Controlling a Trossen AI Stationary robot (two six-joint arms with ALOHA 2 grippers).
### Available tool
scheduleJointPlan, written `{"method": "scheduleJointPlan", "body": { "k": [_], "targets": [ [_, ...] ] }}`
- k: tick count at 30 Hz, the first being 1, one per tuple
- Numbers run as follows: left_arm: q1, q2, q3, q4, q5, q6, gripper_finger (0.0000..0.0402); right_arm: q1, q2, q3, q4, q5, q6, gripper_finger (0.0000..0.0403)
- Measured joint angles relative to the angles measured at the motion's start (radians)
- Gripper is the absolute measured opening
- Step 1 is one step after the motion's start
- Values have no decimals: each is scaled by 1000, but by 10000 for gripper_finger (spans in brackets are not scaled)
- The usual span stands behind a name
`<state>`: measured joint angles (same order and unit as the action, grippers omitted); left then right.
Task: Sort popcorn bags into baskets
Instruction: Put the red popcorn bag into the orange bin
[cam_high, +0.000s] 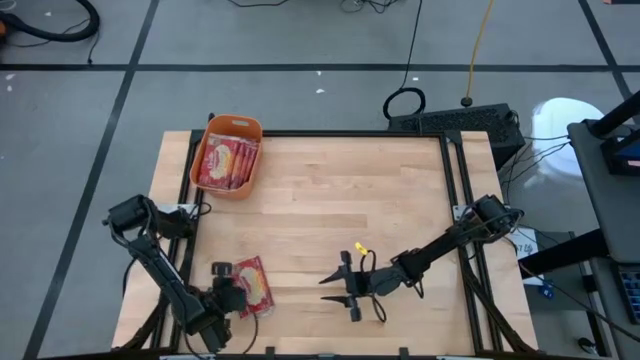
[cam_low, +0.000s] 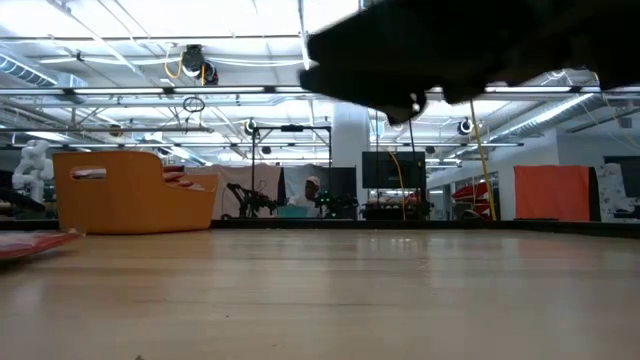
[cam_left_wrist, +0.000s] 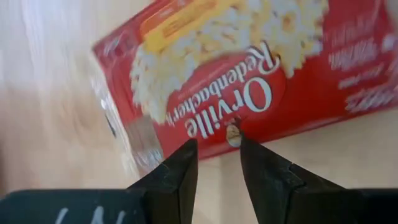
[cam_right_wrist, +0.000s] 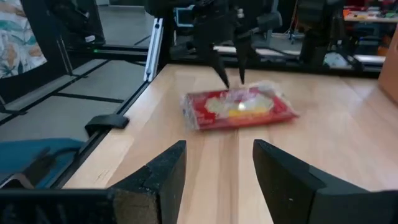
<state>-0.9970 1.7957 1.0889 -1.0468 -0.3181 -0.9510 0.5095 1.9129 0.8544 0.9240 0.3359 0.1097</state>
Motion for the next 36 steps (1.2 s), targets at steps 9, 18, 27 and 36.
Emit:
{"method": "scheduleJointPlan", "body": {
  "k": [9,18,27,36],
  "targets": [
    [-92,-73,1,1,29,-238,115,-82,68,296,-325,-64,-111,180],
    [-122,-16,-7,-6,20,-521,99,-101,302,607,-493,-132,-333,180],
    [-129,71,-6,81,-53,-365,144,-132,390,679,-493,-165,-295,180],
    [-140,154,1,5,-213,-153,228,-136,390,680,-525,-193,-218,180]
  ]
}}
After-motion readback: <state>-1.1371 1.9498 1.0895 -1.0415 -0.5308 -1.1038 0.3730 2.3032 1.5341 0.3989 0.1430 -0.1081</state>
